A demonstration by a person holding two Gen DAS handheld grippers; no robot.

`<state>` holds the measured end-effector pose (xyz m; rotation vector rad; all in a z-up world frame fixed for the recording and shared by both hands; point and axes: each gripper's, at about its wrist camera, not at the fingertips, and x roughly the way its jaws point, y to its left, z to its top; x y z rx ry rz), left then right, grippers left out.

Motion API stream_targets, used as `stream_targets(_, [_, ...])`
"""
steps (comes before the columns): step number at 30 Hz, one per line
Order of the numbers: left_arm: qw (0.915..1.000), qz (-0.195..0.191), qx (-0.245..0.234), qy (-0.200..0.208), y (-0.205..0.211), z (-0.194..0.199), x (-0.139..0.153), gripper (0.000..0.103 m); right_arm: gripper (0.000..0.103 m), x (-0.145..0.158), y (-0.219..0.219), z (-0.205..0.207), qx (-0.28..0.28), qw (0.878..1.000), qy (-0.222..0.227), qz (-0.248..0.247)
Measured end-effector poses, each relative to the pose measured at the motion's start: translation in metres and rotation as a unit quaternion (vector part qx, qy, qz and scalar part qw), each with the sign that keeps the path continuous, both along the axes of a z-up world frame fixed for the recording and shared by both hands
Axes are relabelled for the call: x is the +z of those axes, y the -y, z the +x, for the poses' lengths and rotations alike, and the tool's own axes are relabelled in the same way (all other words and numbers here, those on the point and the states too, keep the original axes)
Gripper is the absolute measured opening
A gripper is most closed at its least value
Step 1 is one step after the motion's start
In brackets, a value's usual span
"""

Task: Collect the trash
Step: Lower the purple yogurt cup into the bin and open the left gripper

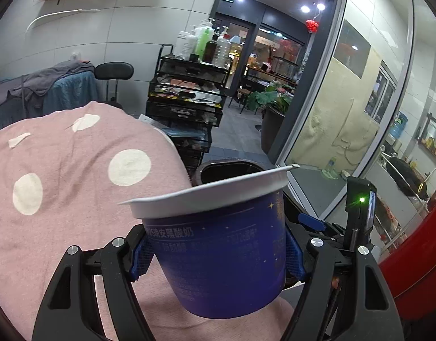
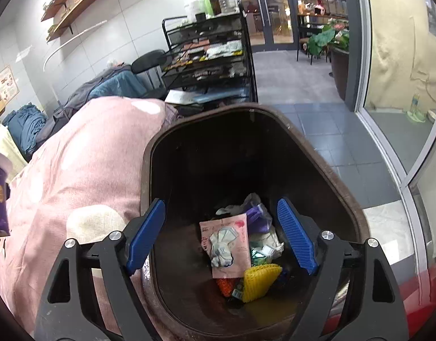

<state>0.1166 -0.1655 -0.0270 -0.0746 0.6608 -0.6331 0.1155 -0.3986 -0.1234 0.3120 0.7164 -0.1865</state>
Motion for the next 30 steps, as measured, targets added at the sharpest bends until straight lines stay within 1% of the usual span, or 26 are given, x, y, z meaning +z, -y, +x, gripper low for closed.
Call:
stream_targets(6, [0.9993, 0.004, -0.033, -0.015, 0.026, 0.007, -0.005, 0.073, 0.086, 0.010, 0.008, -0.016, -0.026, 0.999, 0.024, -0.007])
stream_targets(13, [0.9972, 0.021, -0.060, -0.038, 0.058, 0.020, -0.017, 0.073, 0.086, 0.018, 0.024, -0.030, -0.057, 0.998, 0.036, -0.008])
stream_targets(23, [0.9903, 0.061, -0.100, -0.074, 0.098, 0.039, -0.032, 0.073, 0.087, 0.018, 0.050, -0.045, -0.106, 0.994, 0.038, -0.004])
stream_targets(30, [0.9860, 0.093, -0.108, -0.086, 0.112, 0.041, -0.040, 0.074, 0.090, 0.018, 0.063, -0.054, -0.129, 0.991, 0.041, 0.000])
